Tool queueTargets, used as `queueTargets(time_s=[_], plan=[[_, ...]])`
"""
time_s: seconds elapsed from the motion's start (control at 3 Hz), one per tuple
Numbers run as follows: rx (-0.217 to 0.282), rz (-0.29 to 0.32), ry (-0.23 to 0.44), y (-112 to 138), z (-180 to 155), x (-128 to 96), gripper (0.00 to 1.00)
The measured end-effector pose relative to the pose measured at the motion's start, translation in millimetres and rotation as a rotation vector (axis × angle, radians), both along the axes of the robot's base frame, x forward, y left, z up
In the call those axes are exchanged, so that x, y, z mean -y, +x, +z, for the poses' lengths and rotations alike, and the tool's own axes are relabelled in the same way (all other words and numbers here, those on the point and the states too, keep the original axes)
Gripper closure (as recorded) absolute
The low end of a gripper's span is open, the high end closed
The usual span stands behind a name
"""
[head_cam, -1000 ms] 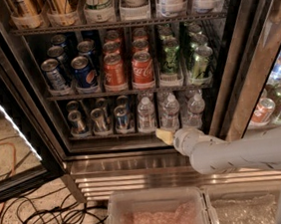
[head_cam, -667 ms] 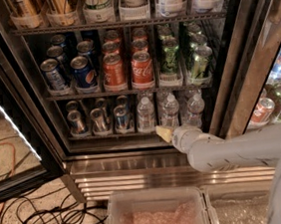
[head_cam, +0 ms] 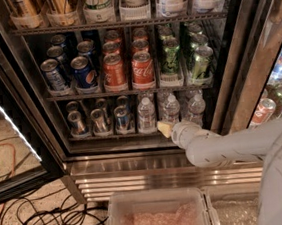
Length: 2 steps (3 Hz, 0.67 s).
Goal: Pick water bottle from bottom shelf of fridge
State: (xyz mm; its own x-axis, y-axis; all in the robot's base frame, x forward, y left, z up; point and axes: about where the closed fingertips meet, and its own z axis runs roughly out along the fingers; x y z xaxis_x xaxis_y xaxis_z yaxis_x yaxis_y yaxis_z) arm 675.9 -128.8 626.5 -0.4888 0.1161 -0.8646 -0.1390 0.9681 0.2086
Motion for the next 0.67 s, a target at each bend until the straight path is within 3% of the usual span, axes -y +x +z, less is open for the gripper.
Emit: queueTargets(time_s=[0.67], plan=[[0.027,-0.018,-0.014,21.1,2.8,10.1,0.31]])
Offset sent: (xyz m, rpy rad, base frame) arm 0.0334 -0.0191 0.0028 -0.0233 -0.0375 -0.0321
